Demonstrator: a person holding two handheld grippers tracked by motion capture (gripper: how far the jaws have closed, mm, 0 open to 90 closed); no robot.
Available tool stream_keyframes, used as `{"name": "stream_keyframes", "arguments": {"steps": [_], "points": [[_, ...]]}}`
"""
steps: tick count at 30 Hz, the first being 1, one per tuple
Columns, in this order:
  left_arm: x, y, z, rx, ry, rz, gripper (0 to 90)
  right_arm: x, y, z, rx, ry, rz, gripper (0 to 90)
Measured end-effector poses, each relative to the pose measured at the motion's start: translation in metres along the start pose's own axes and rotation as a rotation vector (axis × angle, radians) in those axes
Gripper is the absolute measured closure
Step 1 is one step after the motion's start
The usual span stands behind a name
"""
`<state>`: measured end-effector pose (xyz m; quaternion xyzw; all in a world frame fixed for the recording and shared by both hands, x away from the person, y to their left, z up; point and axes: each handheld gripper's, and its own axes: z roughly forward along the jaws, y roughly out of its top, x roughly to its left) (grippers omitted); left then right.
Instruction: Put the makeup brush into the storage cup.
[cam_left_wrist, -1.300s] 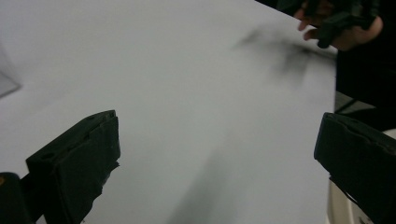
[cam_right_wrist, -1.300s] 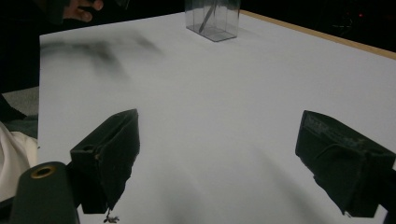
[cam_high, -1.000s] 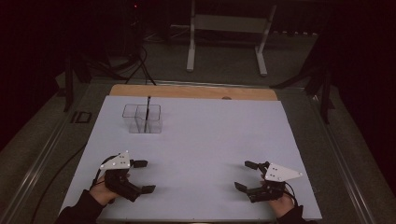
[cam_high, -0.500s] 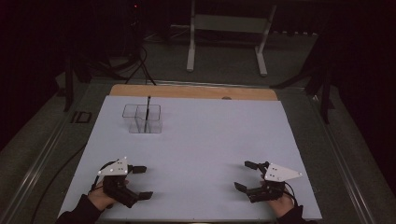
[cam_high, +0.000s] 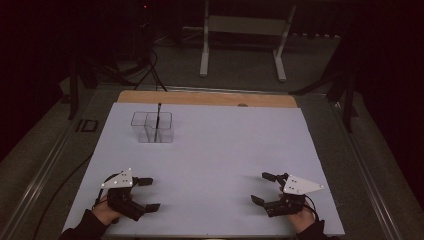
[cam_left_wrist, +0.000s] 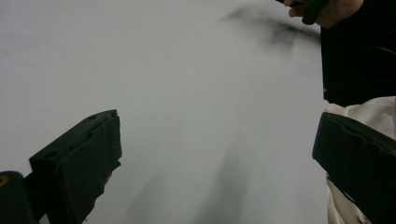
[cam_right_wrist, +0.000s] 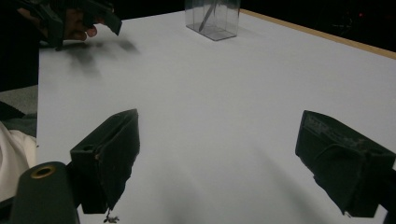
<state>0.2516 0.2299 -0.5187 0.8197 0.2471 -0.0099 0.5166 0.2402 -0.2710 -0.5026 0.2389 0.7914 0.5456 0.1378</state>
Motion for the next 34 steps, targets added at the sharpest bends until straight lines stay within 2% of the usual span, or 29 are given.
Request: {"name": "stream_keyframes", "arguments": {"steps": [4, 6, 11, 18, 24, 28, 34], "points": [[-0.0018, -0.0021, 0.0013, 0.013, -0.011, 0.015, 2.5, 0.0002, 0.0000, 0.0003, 0.001, 0.002, -0.003, 13.7], [-0.0015, -0.0031, 0.0013, 0.025, 0.003, 0.026, 2.5, 0.0001, 0.0000, 0.0005, 0.000, 0.001, -0.002, 13.7], [0.0001, -0.0053, 0.0004, 0.014, 0.009, 0.016, 2.5, 0.0003, 0.0000, 0.0003, 0.001, 0.003, -0.004, 13.7], [0.0010, -0.0059, -0.0006, -0.008, 0.028, 0.023, 2.5, 0.0001, 0.0002, -0.0004, 0.000, 0.000, -0.006, 13.7], [0.0014, -0.0063, -0.0030, -0.020, 0.055, 0.024, 2.5, 0.0004, 0.0004, -0.0006, 0.002, -0.003, -0.011, 13.7], [0.0034, -0.0082, -0.0034, -0.004, 0.058, 0.014, 2.6, 0.0004, 0.0005, -0.0007, 0.002, -0.004, -0.009, 13.7], [0.0022, -0.0069, -0.0036, -0.014, 0.054, 0.025, 2.6, 0.0002, 0.0002, -0.0002, 0.004, -0.003, -0.008, 13.7]]}}
